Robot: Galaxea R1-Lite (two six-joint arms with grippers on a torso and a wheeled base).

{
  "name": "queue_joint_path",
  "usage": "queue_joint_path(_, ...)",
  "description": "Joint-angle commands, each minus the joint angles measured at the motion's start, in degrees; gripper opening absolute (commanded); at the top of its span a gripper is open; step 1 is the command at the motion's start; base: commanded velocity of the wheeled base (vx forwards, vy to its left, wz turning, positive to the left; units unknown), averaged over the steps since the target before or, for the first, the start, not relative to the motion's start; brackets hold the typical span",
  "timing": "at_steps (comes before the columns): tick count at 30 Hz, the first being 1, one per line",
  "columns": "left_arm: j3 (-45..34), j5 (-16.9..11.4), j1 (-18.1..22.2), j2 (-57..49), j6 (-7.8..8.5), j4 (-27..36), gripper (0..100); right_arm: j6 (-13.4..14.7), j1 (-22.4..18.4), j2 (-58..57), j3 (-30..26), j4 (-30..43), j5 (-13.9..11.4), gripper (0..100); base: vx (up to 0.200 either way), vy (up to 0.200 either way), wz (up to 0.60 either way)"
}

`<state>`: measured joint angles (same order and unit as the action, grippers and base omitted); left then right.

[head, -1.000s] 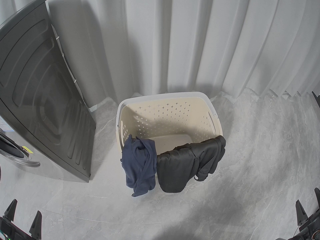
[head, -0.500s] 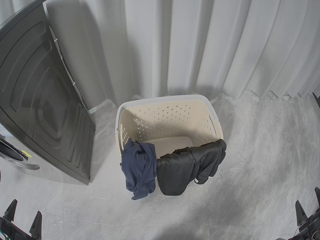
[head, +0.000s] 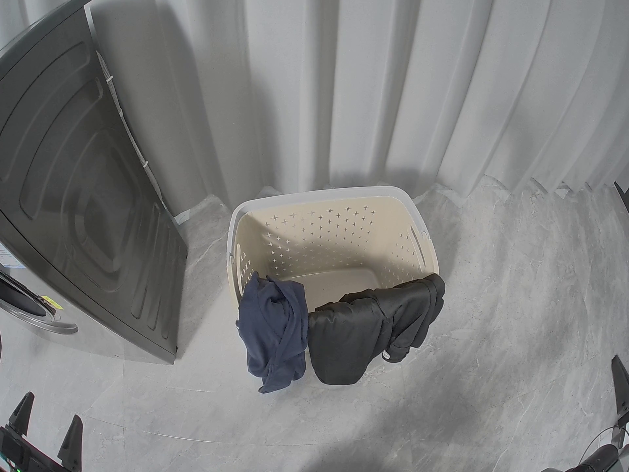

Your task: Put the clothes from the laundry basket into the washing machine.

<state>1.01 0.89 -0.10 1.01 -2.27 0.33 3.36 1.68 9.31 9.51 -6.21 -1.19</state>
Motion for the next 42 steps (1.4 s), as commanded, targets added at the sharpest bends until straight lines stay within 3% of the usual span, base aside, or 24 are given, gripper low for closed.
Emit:
queue_joint_path(1, -0.84, -0.01, 0.01, -0.84, -0.19, 0.02, 100, 5.25, 5.09, 32.52, 0.69, -2.32, -2.67, 100, 0.0, 0.0, 0.0)
queue_joint_path(9, -0.84, -0.01, 0.01, -0.75, -0.19, 0.02, 100, 4.99, 7.11, 49.49, 4.2, -11.99, -2.23, 100, 0.0, 0.0, 0.0)
queue_joint_path(18, -0.84, -0.01, 0.01, -0.75, -0.19, 0.02, 100, 7.27, 9.22, 64.25, 10.27, -18.4, -2.06, 100, 0.0, 0.0, 0.0)
queue_joint_path(26, -0.84, -0.01, 0.01, -0.84, -0.19, 0.02, 100, 8.15, 10.01, 76.47, 13.96, -26.14, 0.32, 100, 0.0, 0.0, 0.0)
queue_joint_path(32, -0.84, -0.01, 0.01, -0.84, -0.19, 0.02, 100, 8.68, 12.56, 82.88, 17.47, -26.67, 0.14, 100, 0.0, 0.0, 0.0)
queue_joint_path(36, -0.84, -0.01, 0.01, -0.75, -0.19, 0.02, 100, 12.02, 14.67, 87.1, 21.17, -26.58, 0.23, 100, 0.0, 0.0, 0.0)
queue_joint_path(42, -0.84, -0.01, 0.01, -0.75, -0.19, 0.11, 100, 12.37, 15.28, 92.29, 22.75, -26.67, 0.23, 100, 0.0, 0.0, 0.0)
